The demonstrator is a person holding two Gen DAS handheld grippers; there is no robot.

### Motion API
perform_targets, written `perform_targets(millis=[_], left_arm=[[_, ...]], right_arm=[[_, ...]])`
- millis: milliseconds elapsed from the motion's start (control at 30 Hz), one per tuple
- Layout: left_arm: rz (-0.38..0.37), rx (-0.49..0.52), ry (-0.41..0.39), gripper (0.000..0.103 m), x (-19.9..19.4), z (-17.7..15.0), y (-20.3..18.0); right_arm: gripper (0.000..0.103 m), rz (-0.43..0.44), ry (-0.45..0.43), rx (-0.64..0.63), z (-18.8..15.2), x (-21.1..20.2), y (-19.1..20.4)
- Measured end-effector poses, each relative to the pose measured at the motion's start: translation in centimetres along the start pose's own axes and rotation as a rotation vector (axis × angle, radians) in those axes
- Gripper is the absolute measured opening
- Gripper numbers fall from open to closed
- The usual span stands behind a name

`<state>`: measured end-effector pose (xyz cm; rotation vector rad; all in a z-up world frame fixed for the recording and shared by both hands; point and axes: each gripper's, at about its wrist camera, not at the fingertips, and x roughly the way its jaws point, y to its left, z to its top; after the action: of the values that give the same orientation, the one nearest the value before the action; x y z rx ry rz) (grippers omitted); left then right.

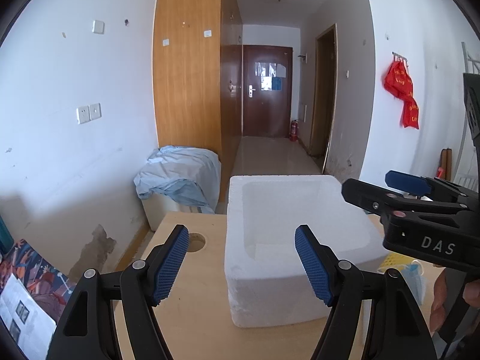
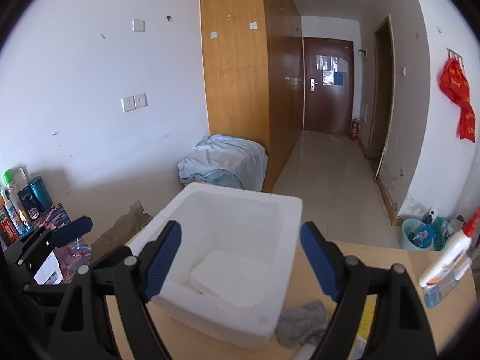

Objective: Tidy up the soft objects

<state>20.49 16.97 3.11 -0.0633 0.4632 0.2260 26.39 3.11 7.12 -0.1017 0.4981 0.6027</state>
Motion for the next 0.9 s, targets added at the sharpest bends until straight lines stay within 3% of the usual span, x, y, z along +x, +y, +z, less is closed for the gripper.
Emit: perform_targets(millis=[433, 567, 900], left_arm=[[-0.068, 0.003, -0.031, 0.074, -8.8, -2.7, -3.4], [-0.091, 0.017, -0.03, 0.075, -11.0, -3.9, -4.8], [-0.122, 0.027, -0.051, 0.076, -15.9, -6.2, -6.8]], right_arm=[[0.088, -0.047, -0.026, 0.06, -4.1, -8.9, -1.0], [0.098, -0.079, -0.081, 0.081, -5.7, -12.7, -1.3], [0.099, -0.11, -0.126, 0.089, -8.5, -18.7, -1.0]])
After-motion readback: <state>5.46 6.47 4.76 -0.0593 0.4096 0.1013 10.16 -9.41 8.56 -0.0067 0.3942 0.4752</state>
